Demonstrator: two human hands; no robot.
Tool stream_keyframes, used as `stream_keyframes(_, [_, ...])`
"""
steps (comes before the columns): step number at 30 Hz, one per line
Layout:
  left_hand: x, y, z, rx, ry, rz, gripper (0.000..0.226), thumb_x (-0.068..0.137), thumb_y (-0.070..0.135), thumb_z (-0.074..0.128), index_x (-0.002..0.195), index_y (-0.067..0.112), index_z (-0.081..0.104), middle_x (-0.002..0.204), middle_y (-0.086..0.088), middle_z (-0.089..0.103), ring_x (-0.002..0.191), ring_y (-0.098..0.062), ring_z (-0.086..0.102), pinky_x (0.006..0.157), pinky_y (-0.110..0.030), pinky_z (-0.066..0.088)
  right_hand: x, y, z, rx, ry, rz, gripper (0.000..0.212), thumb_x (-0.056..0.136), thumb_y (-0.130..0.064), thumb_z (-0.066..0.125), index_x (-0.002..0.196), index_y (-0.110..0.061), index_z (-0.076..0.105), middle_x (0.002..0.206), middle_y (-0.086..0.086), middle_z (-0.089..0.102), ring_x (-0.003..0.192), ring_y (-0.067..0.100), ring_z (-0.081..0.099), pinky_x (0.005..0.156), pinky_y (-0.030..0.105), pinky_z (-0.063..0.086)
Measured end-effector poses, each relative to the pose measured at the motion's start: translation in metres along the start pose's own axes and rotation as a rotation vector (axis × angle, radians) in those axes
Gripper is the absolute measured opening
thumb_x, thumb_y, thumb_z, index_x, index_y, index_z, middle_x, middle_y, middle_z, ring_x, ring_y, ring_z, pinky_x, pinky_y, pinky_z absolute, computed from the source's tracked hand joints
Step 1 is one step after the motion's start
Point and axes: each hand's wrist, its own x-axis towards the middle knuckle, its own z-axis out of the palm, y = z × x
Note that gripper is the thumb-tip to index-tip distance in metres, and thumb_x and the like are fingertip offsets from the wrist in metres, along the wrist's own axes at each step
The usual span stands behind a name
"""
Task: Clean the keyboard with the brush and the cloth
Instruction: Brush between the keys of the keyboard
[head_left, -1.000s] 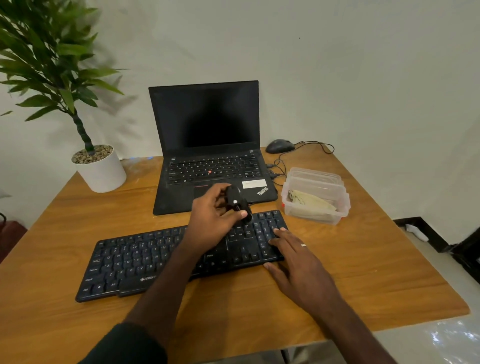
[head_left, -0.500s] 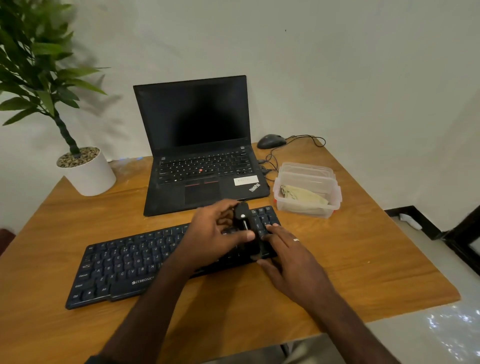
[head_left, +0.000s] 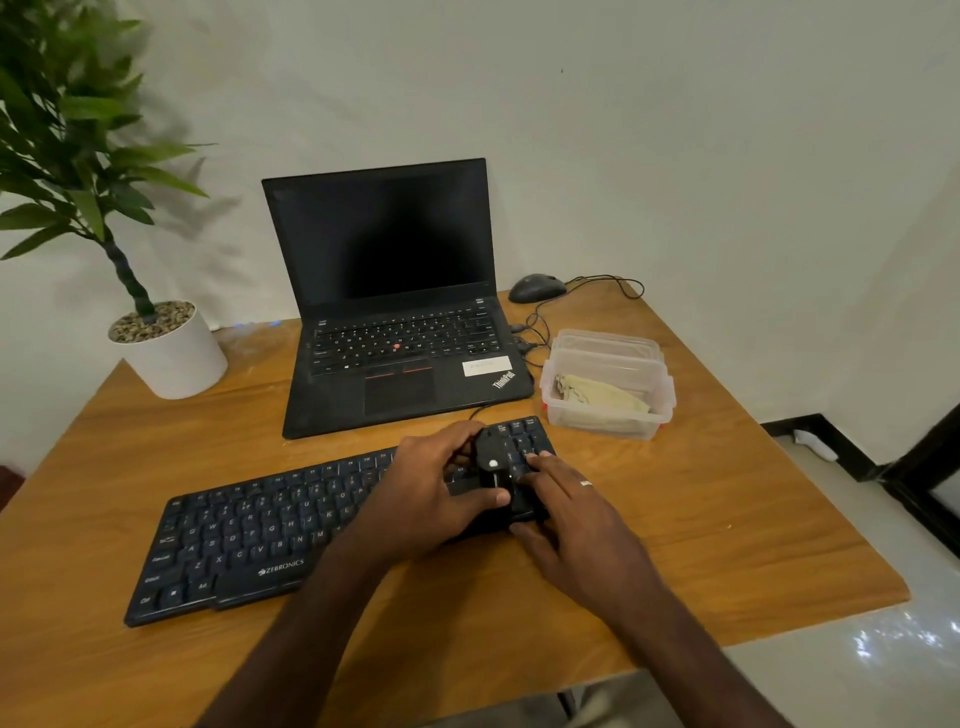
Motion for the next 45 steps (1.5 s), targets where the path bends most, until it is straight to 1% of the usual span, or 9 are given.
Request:
stream_keyframes(4, [-0.017,-0.002,0.001,-0.19,-0.012,-0.057,0.054,0.072,0.024,0.084,0.119,0.033,0.058,0.112,0.017,0.068,0.11,-0.003,0.065,0.092,-0.025,0.055,0.0,-0.001,-0.001,0.015,-0.015,0.01,0.055,0.092,-0.038,0.066,0.141,-0.019,0.05,0.157,0.001,0.039,0.148,0.015,0.03,0.117,0.036,0.037])
stream_keyframes(7, [-0.017,-0.006,-0.009,-0.311,0.182,-0.097,0.054,0.075,0.001,0.081,0.115,0.028,0.059,0.109,0.005,0.07,0.107,-0.008,0.068,0.091,-0.025,0.056,0.0,-0.002,0.0,0.004,0.007,-0.005,0.053,0.093,-0.044,0.064,0.138,-0.019,0.051,0.154,0.002,0.043,0.146,0.016,0.034,0.116,0.034,0.036])
stream_keyframes(9, [-0.011,-0.008,-0.015,-0.28,0.26,-0.105,0.053,0.076,0.001,0.08,0.117,0.026,0.058,0.11,0.004,0.068,0.107,-0.009,0.068,0.092,-0.024,0.056,0.0,-0.002,0.0,-0.012,0.009,-0.008,0.053,0.094,-0.047,0.062,0.138,-0.02,0.051,0.154,0.001,0.043,0.145,0.015,0.034,0.115,0.032,0.036])
stream_keyframes(16, [-0.018,-0.015,-0.013,-0.329,0.012,-0.154,0.049,0.078,0.002,0.078,0.117,0.026,0.059,0.11,0.016,0.071,0.108,-0.006,0.067,0.091,-0.024,0.056,-0.001,-0.003,-0.002,-0.045,0.001,0.008,0.054,0.095,-0.047,0.061,0.141,-0.022,0.05,0.156,0.0,0.041,0.147,0.014,0.031,0.113,0.023,0.024])
stream_keyframes(22, [-0.013,-0.019,-0.007,-0.35,0.207,-0.142,0.055,0.077,-0.001,0.079,0.119,0.026,0.057,0.113,0.002,0.069,0.11,-0.01,0.067,0.094,-0.026,0.055,0.0,-0.001,-0.001,-0.045,-0.013,-0.002,0.054,0.096,-0.049,0.058,0.141,-0.022,0.049,0.156,-0.002,0.04,0.147,0.011,0.028,0.115,0.023,0.025])
stream_keyframes(28, [-0.008,-0.018,-0.016,-0.326,-0.034,-0.119,0.048,0.079,0.01,0.079,0.12,0.023,0.06,0.112,0.009,0.07,0.112,-0.011,0.066,0.094,-0.028,0.055,0.0,-0.003,-0.002,-0.035,-0.01,0.001,0.054,0.095,-0.048,0.06,0.141,-0.021,0.05,0.155,0.0,0.042,0.146,0.014,0.032,0.114,0.025,0.028])
stream_keyframes(33, [-0.005,-0.023,-0.018,-0.343,0.151,-0.135,0.054,0.078,0.001,0.078,0.125,0.018,0.057,0.114,-0.002,0.068,0.112,-0.014,0.066,0.096,-0.032,0.055,0.0,-0.002,-0.002,-0.033,-0.006,-0.003,0.053,0.095,-0.048,0.06,0.139,-0.02,0.051,0.154,0.0,0.042,0.146,0.013,0.032,0.114,0.025,0.028])
stream_keyframes(39, [0.007,-0.017,-0.015,-0.287,-0.076,-0.114,0.049,0.081,0.013,0.078,0.125,0.019,0.058,0.115,0.002,0.069,0.109,-0.012,0.067,0.092,-0.031,0.057,-0.001,-0.002,-0.002,-0.018,-0.002,-0.004,0.054,0.094,-0.047,0.062,0.14,-0.02,0.051,0.154,0.001,0.043,0.145,0.015,0.035,0.114,0.03,0.035])
stream_keyframes(45, [0.032,-0.018,-0.011,-0.245,0.271,-0.129,0.055,0.078,0.004,0.079,0.127,0.017,0.057,0.114,0.009,0.068,0.111,-0.003,0.064,0.101,-0.025,0.05,-0.001,-0.002,-0.003,-0.034,0.004,-0.007,0.052,0.095,-0.048,0.062,0.138,-0.021,0.052,0.153,0.0,0.043,0.145,0.013,0.033,0.113,0.024,0.03])
